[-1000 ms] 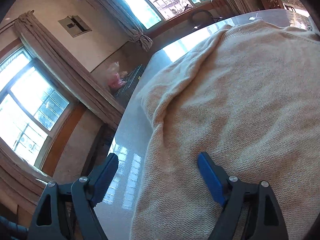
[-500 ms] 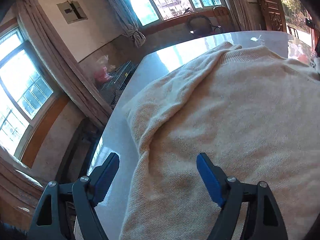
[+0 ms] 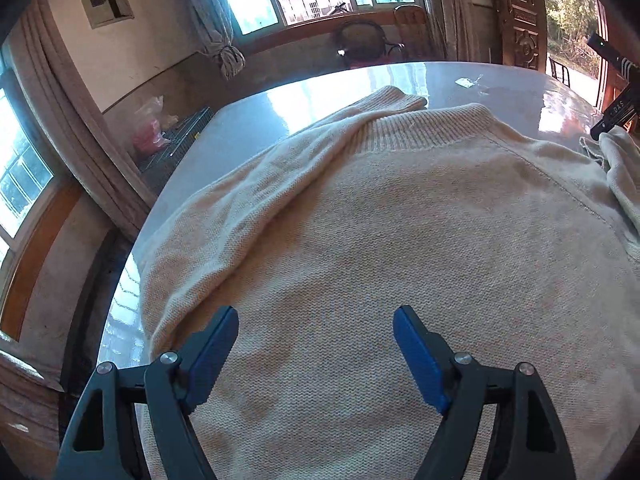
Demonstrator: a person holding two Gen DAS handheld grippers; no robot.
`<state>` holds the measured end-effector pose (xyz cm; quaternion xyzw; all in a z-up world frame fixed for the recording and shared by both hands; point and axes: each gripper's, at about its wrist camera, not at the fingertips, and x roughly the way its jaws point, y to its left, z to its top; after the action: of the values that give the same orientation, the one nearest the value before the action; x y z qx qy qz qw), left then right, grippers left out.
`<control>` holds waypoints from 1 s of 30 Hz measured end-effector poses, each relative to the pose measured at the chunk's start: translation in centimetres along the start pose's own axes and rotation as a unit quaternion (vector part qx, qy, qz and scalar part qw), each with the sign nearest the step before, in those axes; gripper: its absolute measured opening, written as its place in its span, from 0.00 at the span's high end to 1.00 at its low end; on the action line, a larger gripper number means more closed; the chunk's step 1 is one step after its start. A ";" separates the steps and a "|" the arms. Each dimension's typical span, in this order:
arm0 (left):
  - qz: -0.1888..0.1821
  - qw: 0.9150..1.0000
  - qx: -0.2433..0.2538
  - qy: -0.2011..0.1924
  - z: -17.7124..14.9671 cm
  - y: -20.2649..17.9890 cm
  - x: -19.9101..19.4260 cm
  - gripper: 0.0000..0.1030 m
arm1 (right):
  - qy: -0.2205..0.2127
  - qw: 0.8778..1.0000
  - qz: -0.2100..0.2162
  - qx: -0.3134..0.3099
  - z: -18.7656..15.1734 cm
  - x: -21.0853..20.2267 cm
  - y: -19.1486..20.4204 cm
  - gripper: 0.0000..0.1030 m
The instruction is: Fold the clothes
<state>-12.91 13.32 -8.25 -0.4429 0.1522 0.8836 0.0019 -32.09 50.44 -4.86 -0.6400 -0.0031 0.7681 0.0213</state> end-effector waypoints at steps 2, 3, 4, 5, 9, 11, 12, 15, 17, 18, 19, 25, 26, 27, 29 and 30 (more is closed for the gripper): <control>0.002 1.000 0.002 0.010 -0.5 -0.5 0.4 0.20 | 0.021 1.000 -0.004 -0.014 0.2 0.9 0.9 0.40; 0.000 1.000 0.000 0.013 -0.8 -0.6 0.5 0.20 | 0.031 0.999 -0.015 -0.020 0.2 1.3 1.4 0.40; -0.002 1.000 -0.004 0.010 -1.0 -0.5 0.5 0.20 | 0.040 0.999 -0.025 -0.027 0.2 1.8 1.9 0.40; -0.003 1.000 -0.010 0.008 -1.2 -0.4 0.5 0.20 | 0.034 0.999 -0.020 -0.027 0.3 1.7 2.0 0.42; -0.012 0.999 -0.032 0.010 -1.6 0.1 0.4 0.20 | 0.014 1.000 0.002 -0.026 1.0 0.8 2.4 0.84; -0.013 0.999 -0.043 0.007 -1.9 0.3 0.4 0.20 | -0.012 1.000 0.010 -0.022 1.6 -0.6 2.3 0.85; -0.012 0.999 -0.049 0.004 -2.1 0.3 0.3 0.20 | -0.033 0.999 0.024 -0.012 1.9 -1.7 2.1 0.86; -0.003 0.998 -0.054 -0.019 -2.8 0.2 0.0 0.19 | -0.108 0.992 0.068 0.023 2.7 -6.4 0.8 0.87; 0.002 0.998 -0.052 -0.025 -3.0 0.1 -0.1 0.19 | -0.154 0.981 0.107 0.055 3.1 -9.8 -0.8 0.88; 0.003 0.998 -0.051 -0.027 -3.0 0.0 -0.2 0.19 | -0.180 0.973 0.129 0.069 3.8 -11.5 -2.1 0.91; 0.004 0.998 -0.050 -0.027 -3.1 0.0 -0.2 0.19 | -0.207 0.963 0.150 0.082 4.5 -13.2 -3.3 0.91; 0.005 0.998 -0.056 -0.016 -2.6 0.0 -0.1 0.18 | -0.273 0.933 0.168 0.166 2.1 -18.0 -10.5 0.91; 0.003 0.998 -0.057 -0.007 -2.2 -0.1 0.0 0.19 | -0.266 0.933 0.157 0.187 1.1 -17.0 -12.1 0.91; -0.001 0.998 -0.060 0.003 -1.8 -0.2 0.1 0.20 | -0.258 0.932 0.145 0.209 0.1 -16.1 -13.8 0.91; -0.022 0.997 -0.068 0.010 -0.5 -0.9 0.2 0.21 | -0.246 0.921 0.145 0.265 -2.2 -14.5 -17.6 0.91; -0.039 0.997 -0.072 0.006 0.3 -1.4 0.1 0.21 | -0.240 0.913 0.149 0.295 -3.5 -13.4 -19.7 0.91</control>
<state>-12.99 14.68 -8.52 -0.4529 0.0705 0.8887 0.0034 -25.67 69.51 8.34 -0.3941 0.3143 0.8586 0.0930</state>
